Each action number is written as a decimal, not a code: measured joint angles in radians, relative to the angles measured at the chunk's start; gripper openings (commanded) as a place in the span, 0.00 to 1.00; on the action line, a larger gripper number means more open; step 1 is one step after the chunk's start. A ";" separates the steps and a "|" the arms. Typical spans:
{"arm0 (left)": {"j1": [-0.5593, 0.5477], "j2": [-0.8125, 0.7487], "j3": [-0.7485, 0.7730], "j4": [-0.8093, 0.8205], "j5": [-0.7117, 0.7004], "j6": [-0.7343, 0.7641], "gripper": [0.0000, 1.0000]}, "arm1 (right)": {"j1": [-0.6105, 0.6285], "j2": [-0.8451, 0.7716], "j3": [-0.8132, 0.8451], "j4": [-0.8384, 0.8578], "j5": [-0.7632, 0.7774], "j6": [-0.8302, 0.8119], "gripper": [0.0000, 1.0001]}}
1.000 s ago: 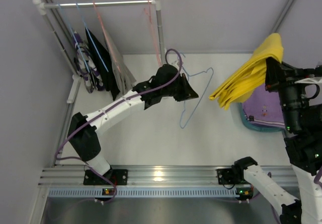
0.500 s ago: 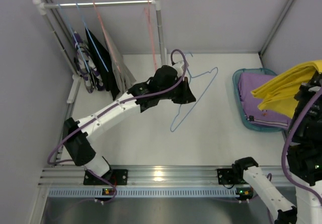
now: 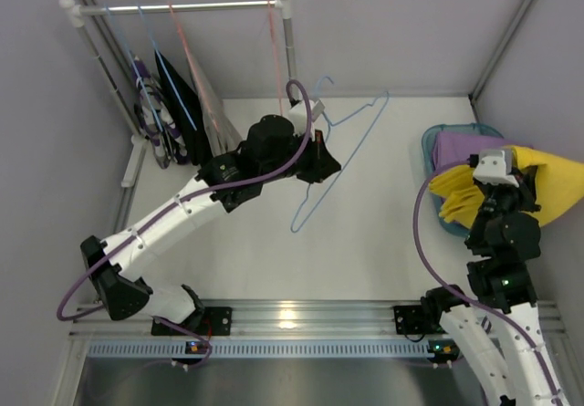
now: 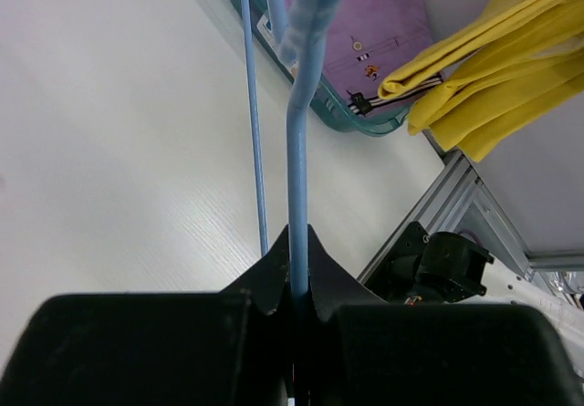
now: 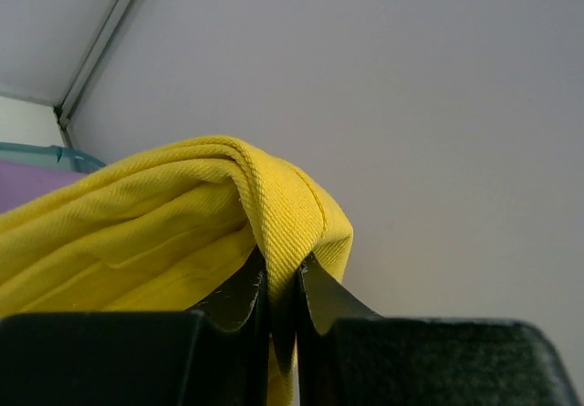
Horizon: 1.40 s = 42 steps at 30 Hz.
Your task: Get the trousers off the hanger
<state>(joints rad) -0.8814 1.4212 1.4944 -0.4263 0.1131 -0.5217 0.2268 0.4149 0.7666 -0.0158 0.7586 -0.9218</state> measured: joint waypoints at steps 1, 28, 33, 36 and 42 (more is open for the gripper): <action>0.000 -0.007 0.000 -0.001 -0.003 0.002 0.00 | -0.003 0.000 -0.022 0.013 0.000 -0.013 0.00; 0.000 -0.023 0.057 -0.006 0.041 -0.003 0.00 | -0.372 0.864 -0.022 0.322 -0.320 -0.023 0.00; 0.000 -0.027 0.075 0.007 0.055 0.021 0.00 | -0.376 1.054 0.141 0.304 -0.330 0.042 0.00; 0.000 -0.045 0.065 0.014 0.060 0.050 0.00 | -0.375 1.117 0.193 0.308 -0.361 0.051 0.00; 0.000 -0.106 0.038 0.016 0.073 0.101 0.00 | -0.363 1.228 0.269 0.308 -0.389 0.066 0.69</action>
<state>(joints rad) -0.8814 1.3155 1.5326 -0.4099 0.1864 -0.4202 -0.1364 1.6424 1.0351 0.2920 0.3691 -0.8555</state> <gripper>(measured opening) 0.037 0.375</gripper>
